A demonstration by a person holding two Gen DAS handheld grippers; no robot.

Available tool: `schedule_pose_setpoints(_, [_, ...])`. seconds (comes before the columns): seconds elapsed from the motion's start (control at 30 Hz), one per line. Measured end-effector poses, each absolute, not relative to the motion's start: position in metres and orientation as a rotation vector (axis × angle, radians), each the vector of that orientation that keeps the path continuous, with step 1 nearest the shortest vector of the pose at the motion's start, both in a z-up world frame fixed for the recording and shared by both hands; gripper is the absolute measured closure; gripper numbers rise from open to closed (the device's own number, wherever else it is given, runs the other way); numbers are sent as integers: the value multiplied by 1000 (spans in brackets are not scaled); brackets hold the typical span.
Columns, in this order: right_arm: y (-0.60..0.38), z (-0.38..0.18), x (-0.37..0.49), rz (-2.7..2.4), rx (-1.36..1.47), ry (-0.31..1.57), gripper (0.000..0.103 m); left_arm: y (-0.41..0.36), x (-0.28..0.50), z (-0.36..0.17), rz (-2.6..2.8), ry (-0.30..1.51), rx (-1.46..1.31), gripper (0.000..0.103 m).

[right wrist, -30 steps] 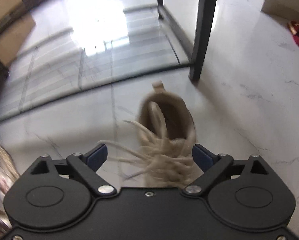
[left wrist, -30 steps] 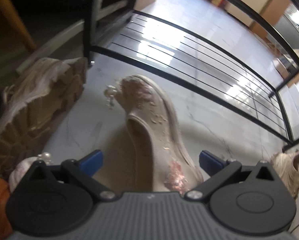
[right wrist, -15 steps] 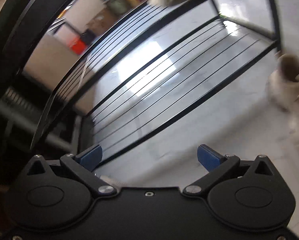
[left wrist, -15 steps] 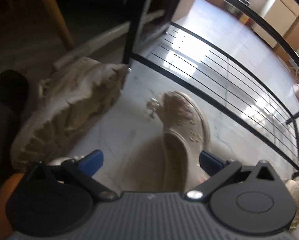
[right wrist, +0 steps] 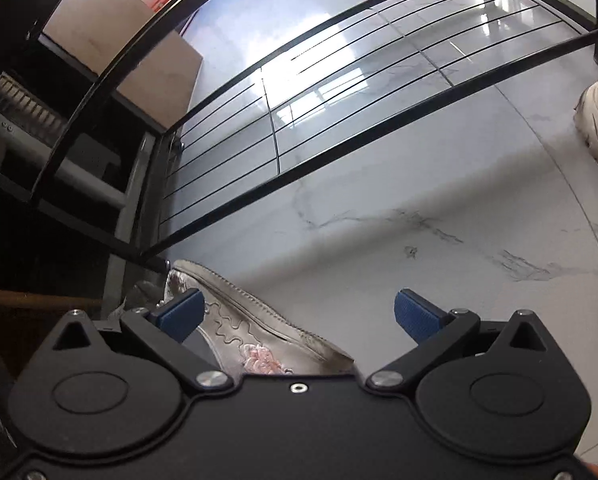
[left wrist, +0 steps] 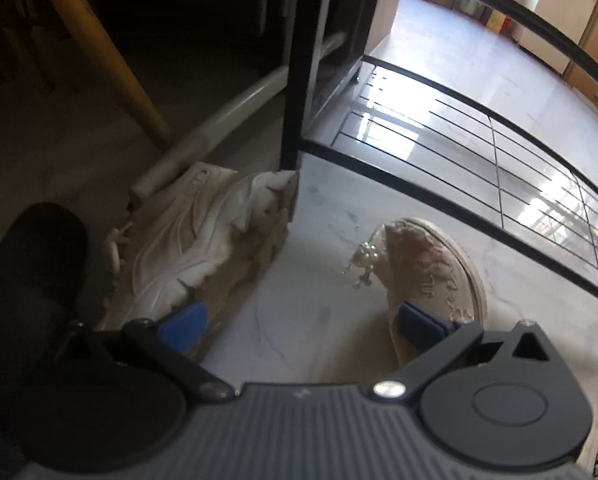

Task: Organize scattered shoes
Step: 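Move the left tool to the white chunky sneaker lying by the rack leg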

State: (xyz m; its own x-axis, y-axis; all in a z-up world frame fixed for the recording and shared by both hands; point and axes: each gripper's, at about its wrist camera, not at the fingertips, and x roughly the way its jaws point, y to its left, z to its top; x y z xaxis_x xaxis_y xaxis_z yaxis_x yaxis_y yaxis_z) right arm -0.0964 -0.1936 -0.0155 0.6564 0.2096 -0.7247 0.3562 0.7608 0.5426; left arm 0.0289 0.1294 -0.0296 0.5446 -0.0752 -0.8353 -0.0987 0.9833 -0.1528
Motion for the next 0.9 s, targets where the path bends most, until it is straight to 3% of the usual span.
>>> schedule_pose_setpoints(0.23, [-194, -22, -96, -105, 728, 891, 0, 130, 26, -26, 27, 968, -182, 1])
schedule_pose_setpoints(0.57, [-191, -27, -94, -131, 720, 922, 0, 129, 27, -1, 4, 823, 70, 1])
schedule_pose_setpoints(0.9, [-187, -27, -93, -133, 705, 929, 0, 129, 33, -5, 22, 811, 152, 1])
